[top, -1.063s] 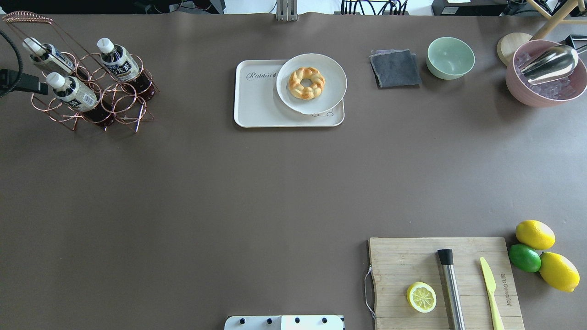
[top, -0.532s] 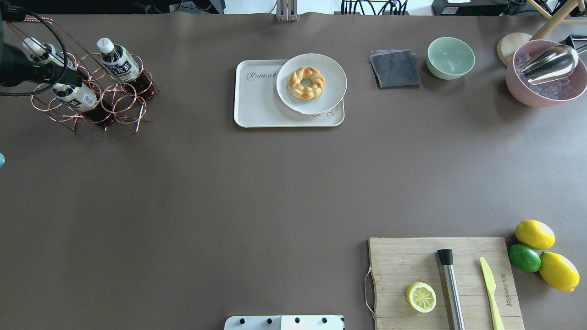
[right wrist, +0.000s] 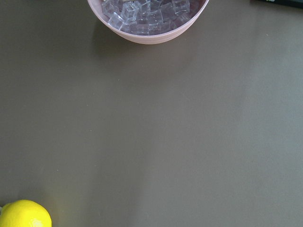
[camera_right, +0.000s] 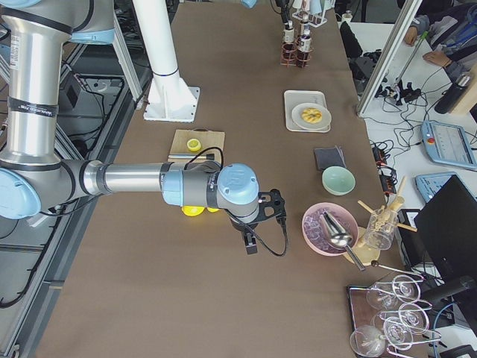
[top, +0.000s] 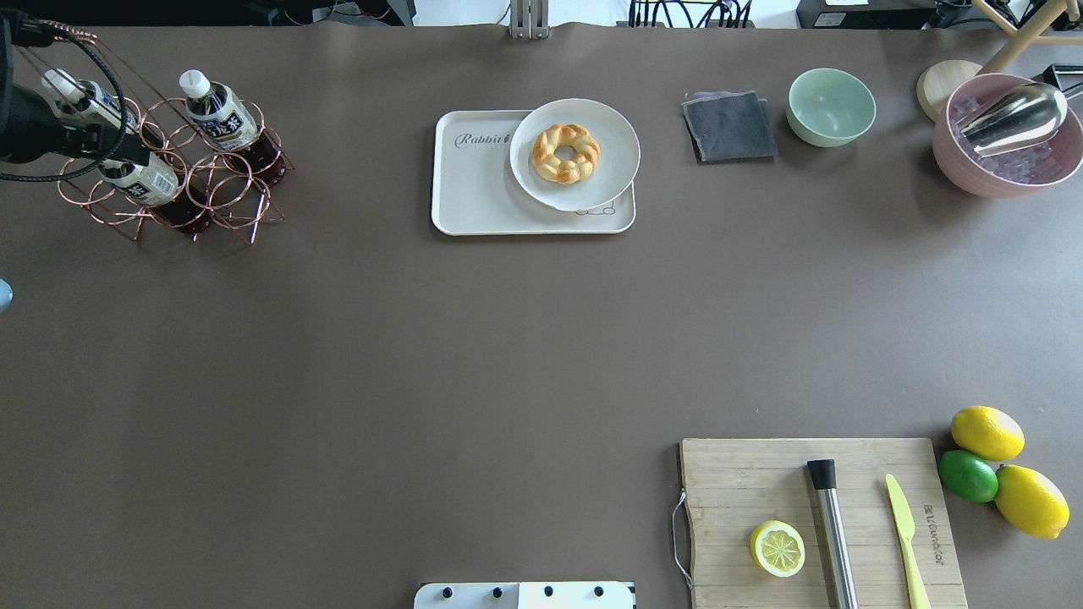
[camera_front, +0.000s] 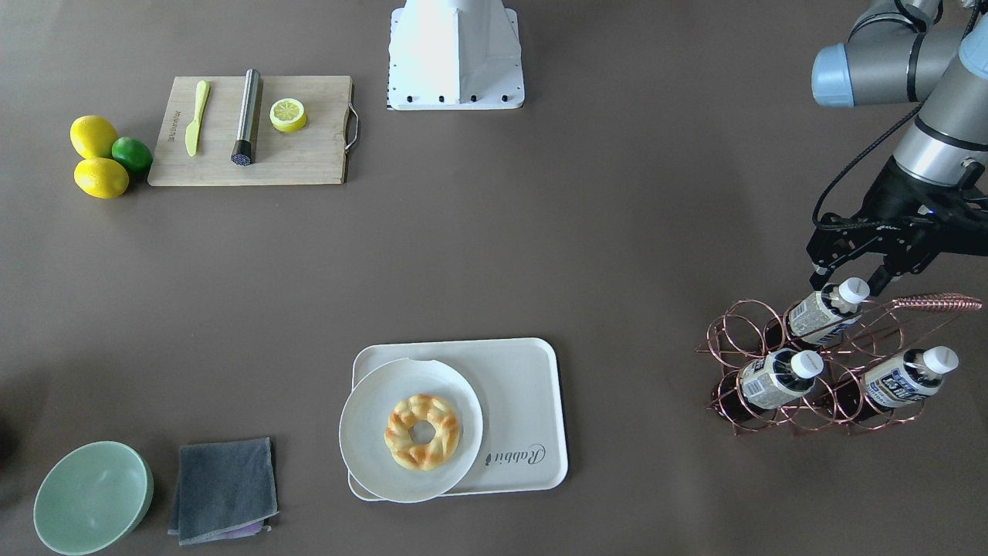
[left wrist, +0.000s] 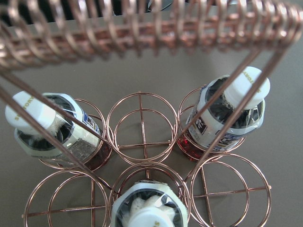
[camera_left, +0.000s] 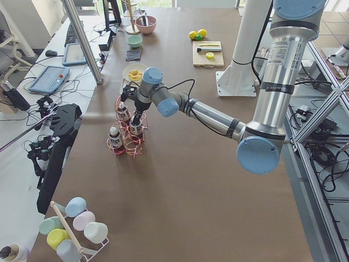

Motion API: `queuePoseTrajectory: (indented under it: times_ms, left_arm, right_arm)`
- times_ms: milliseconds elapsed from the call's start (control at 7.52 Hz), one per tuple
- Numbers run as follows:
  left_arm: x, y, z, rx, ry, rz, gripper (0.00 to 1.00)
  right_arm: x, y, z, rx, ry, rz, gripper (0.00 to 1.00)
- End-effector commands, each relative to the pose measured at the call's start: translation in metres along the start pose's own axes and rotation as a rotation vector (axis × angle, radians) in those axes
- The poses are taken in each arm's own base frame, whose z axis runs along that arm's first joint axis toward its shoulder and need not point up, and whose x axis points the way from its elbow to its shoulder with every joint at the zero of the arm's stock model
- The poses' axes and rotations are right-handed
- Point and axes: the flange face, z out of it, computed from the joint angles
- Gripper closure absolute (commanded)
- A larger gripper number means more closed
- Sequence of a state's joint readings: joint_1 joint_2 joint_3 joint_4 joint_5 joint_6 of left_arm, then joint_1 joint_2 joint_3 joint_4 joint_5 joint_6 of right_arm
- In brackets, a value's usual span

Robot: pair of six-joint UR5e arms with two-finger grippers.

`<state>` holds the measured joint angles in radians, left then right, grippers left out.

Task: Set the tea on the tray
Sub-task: 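Lower the left gripper onto a white-capped tea bottle in the caddy and grasp it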

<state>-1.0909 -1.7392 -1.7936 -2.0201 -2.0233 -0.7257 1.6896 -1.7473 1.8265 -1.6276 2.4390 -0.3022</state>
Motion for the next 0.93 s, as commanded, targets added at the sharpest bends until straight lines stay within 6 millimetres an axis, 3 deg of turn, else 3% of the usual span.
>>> queuePoseTrajectory:
  times_ms: [0,266,399,532,797]
  left_arm:
    - [-0.006,0.0,0.0,-0.004,-0.007,-0.006,0.47]
    - [-0.014,-0.01,-0.011,0.012,-0.011,-0.025,0.9]
    - [-0.019,-0.015,-0.018,0.019,-0.01,-0.037,1.0]
    - [-0.022,-0.021,-0.029,0.019,-0.003,-0.051,1.0]
    - [-0.015,-0.033,-0.074,0.04,0.017,-0.071,1.0]
  right_arm:
    - [-0.003,-0.001,0.0,0.009,-0.027,-0.002,0.0]
    - [-0.003,-0.001,0.0,0.011,-0.029,-0.003,0.0]
    - [-0.003,-0.002,-0.001,0.01,-0.027,-0.003,0.0]
    - [-0.003,-0.002,0.0,0.009,-0.026,-0.002,0.0]
    - [-0.003,-0.001,0.0,0.009,-0.028,-0.001,0.0]
